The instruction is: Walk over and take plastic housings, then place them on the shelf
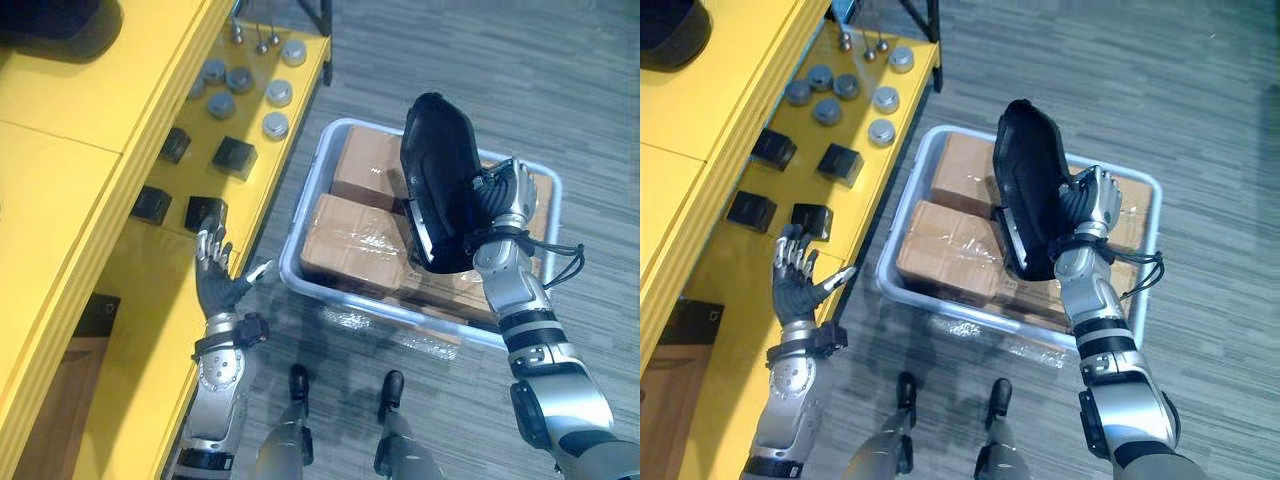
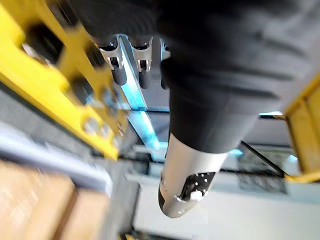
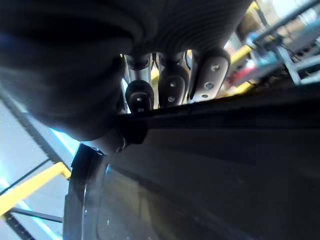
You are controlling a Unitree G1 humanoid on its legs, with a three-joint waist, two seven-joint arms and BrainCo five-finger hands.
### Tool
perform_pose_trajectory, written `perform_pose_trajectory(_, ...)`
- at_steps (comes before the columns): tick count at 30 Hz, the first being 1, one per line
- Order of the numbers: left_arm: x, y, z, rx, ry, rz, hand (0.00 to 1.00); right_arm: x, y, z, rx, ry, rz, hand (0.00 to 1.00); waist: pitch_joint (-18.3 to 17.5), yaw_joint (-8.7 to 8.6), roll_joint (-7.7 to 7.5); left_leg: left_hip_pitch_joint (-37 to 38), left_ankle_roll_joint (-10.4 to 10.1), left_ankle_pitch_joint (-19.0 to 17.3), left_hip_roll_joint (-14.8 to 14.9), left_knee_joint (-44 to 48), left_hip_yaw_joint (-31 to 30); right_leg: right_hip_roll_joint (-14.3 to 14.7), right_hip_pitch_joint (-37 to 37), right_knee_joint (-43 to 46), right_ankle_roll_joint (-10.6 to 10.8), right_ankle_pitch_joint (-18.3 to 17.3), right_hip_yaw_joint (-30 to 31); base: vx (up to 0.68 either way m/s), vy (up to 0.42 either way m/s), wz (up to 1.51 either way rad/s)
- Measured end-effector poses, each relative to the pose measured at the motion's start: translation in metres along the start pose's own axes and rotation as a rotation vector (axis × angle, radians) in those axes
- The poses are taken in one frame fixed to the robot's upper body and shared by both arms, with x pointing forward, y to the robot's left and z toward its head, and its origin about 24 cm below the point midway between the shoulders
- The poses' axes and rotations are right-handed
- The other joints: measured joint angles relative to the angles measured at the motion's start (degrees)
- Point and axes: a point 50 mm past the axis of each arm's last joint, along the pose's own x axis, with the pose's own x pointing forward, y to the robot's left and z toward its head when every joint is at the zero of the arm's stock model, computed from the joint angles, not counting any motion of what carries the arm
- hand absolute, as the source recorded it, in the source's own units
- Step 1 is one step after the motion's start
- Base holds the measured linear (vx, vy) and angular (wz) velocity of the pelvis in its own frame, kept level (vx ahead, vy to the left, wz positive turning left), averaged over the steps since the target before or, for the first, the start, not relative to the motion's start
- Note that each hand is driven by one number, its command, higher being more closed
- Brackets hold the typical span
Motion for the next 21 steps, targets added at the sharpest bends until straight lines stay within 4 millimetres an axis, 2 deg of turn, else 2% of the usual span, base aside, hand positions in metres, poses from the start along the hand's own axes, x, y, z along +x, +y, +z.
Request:
perform_pose_trajectory(2, 0.005, -0.012, -0.008, -0.057, 0.048, -0.053, 0.0, -0.006, 0.006, 0.002, 0.005, -0.008, 0.025, 1.0, -1.6, -0.27, -0.27, 1.0, -0.2, 0.2, 0.1, -0.6, 0.5, 0.2, 0.4, 0.0, 0.0, 0.0, 0.1, 0.03, 0.043, -0.12)
perform_pose_trajectory(4, 0.008, -0.017, -0.021, -0.1, 0.12, -0.068, 0.0, -0.011, 0.016, 0.013, 0.041, -0.028, 0.047, 1.0, -2.5, -1.39, -0.35, 2.6, -0.4, 0.3, 0.3, -1.3, 0.8, 0.3, 1.6, 0.0, -0.2, -0.1, 0.1, 0.01, 0.045, -0.1)
perform_pose_trajectory(6, 0.008, -0.023, -0.041, -0.157, 0.234, -0.078, 0.0, -0.023, 0.026, 0.026, 0.076, -0.073, 0.078, 1.0, -5.2, -2.39, -0.66, 3.8, -0.7, 0.6, 0.4, -2.4, 1.0, 0.6, 2.2, -0.1, -0.7, -0.5, 0.1, 0.02, 0.05, -0.06)
perform_pose_trajectory(9, 0.007, -0.027, -0.055, -0.2, 0.318, -0.071, 0.0, -0.036, 0.033, 0.043, 0.128, -0.128, 0.097, 1.0, -7.1, -2.78, -1.18, 5.3, -0.9, 0.7, 0.7, -2.9, 1.2, 0.9, 3.2, -0.1, -1.2, -0.8, 0.2, 0.02, 0.03, -0.07)
perform_pose_trajectory(11, 0.003, -0.027, -0.066, -0.228, 0.376, -0.048, 0.0, -0.052, 0.041, 0.055, 0.18, -0.162, 0.125, 1.0, -9.5, -2.73, -1.33, 7.0, -1.3, 1.0, 1.1, -4.0, 1.9, 1.5, 4.1, -0.2, -1.3, -0.9, 0.8, 0.01, 0.029, -0.14)
perform_pose_trajectory(16, -0.001, -0.031, -0.079, -0.227, 0.446, -0.045, 0.0, -0.079, 0.053, 0.072, 0.269, -0.198, 0.175, 1.0, -12.7, -2.83, -2.14, 8.8, -1.6, 1.0, 1.2, -4.6, 2.5, 1.7, 5.3, -0.4, -2.1, -1.5, 1.4, -0.03, 0.024, -0.07)
perform_pose_trajectory(21, -0.004, -0.033, -0.084, -0.249, 0.485, -0.038, 0.0, -0.1, 0.065, 0.086, 0.318, -0.243, 0.245, 1.0, -14.5, -4.04, -2.33, 9.6, -2.1, 1.0, 1.4, -5.0, 2.5, 1.9, 5.9, -0.4, -2.2, -1.6, 1.3, -0.05, 0.01, -0.01)
